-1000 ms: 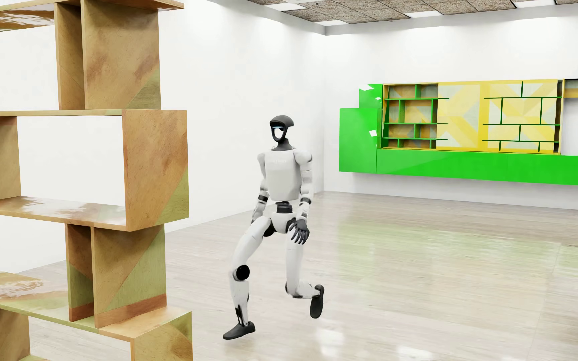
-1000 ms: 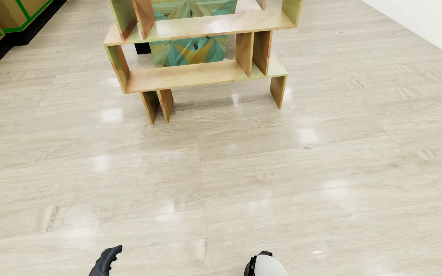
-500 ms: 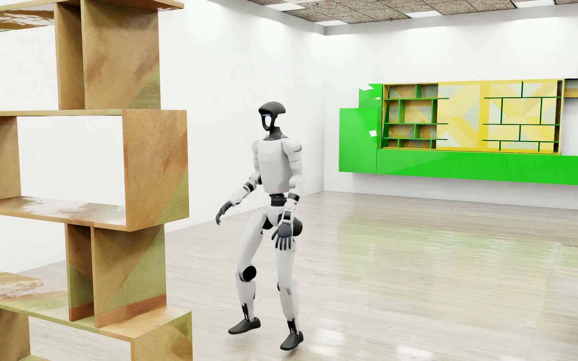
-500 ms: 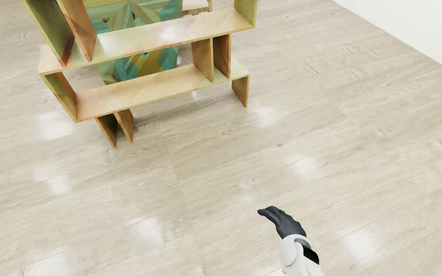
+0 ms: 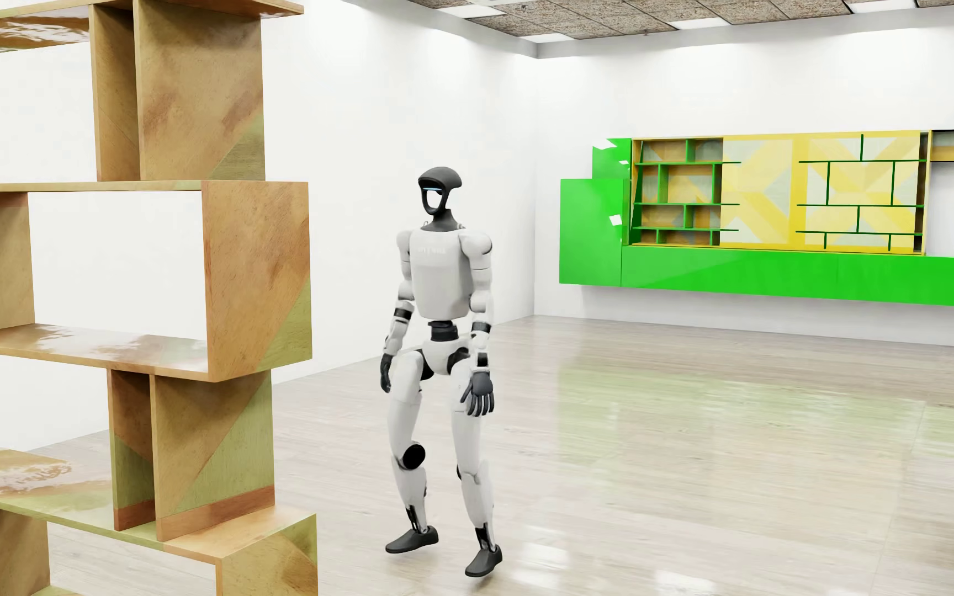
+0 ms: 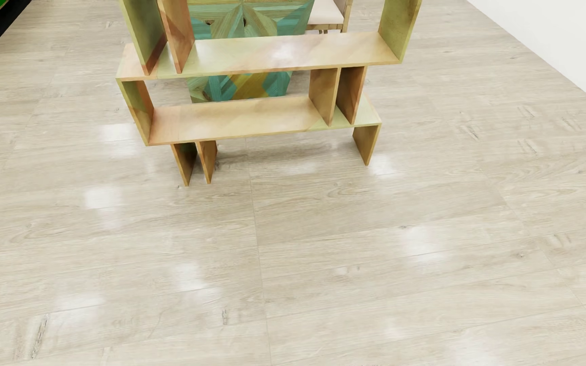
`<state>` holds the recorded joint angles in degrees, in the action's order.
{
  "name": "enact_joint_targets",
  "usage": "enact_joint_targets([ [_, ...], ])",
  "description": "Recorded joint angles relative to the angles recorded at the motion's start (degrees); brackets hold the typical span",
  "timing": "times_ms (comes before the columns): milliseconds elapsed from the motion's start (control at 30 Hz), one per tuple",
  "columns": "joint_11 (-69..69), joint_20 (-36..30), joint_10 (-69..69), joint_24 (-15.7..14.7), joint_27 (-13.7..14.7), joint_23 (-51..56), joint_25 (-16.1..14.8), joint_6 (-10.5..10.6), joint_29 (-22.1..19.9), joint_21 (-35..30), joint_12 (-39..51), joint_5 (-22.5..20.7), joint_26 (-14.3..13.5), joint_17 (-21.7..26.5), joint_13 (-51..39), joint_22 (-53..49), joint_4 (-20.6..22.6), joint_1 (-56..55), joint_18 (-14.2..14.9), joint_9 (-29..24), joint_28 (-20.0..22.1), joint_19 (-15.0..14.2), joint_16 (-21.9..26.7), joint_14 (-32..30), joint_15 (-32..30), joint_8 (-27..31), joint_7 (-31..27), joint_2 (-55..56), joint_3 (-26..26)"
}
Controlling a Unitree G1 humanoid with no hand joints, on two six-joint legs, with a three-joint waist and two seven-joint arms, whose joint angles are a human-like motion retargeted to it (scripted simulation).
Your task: Head to the shelves
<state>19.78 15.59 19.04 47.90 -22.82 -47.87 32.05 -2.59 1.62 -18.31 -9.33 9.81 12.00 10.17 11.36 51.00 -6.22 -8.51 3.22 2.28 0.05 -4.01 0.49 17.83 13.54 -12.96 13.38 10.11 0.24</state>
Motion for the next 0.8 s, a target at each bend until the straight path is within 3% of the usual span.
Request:
enact_joint_targets([
  [100,0.12,-0.38,0.73,3.50,2.77,4.60,-0.55,0.58,-4.20,1.22,-1.87,-1.00,2.20,0.10,-4.95,2.81,-1.04,0.19,0.34,-0.01,-4.02,0.15,0.24,0.75,0.31,1.42,1.39,0.41,-0.05],
  [233,0.43,1.72,0.16,3.05,5.66,10.94,-0.28,1.32,-6.98,1.36,-3.58,-1.84,-1.00,0.20,-8.66,-1.50,-1.80,0.45,0.74,0.02,-1.83,0.41,-1.09,0.72,0.77,2.34,2.48,1.12,0.59],
  [333,0.63,0.79,0.18,2.85,6.47,12.91,-0.08,1.66,-6.29,1.07,-2.61,-1.86,-3.72,0.36,-8.27,-4.51,-1.91,-0.04,0.98,-0.04,0.57,0.74,-1.07,0.36,1.05,1.28,1.49,0.99,0.83],
  [433,1.40,-1.88,0.57,2.40,5.56,10.25,-0.34,1.94,-5.32,0.31,-0.96,-1.43,-5.89,0.26,-6.91,-7.49,-1.71,-0.87,1.19,-0.23,-0.38,1.03,-0.13,-0.01,1.54,-0.50,-0.27,0.93,0.79],
  [600,1.57,-4.10,0.03,-0.53,1.72,0.54,-2.02,2.44,-3.43,-1.75,-0.26,-0.93,-8.05,0.01,-4.26,-11.76,-1.23,-1.25,1.83,-0.44,0.35,1.42,1.03,0.17,2.77,-3.06,-2.74,0.25,0.70],
  [733,4.72,-3.50,1.55,-1.16,0.23,-3.44,-3.23,2.65,0.91,-4.23,-1.23,-0.45,-7.31,1.07,-2.84,-10.60,-1.21,-2.60,2.30,-0.75,1.11,1.09,1.31,3.13,6.67,-3.00,-3.90,1.92,0.69],
  [800,7.38,-2.85,8.02,-0.55,-0.46,-3.40,-4.71,2.88,0.49,-3.35,-2.48,-0.16,-6.18,1.60,-2.31,-9.18,-1.73,-5.80,1.62,-1.32,1.61,0.36,1.65,5.80,9.45,-3.25,-4.84,2.83,0.90],
])
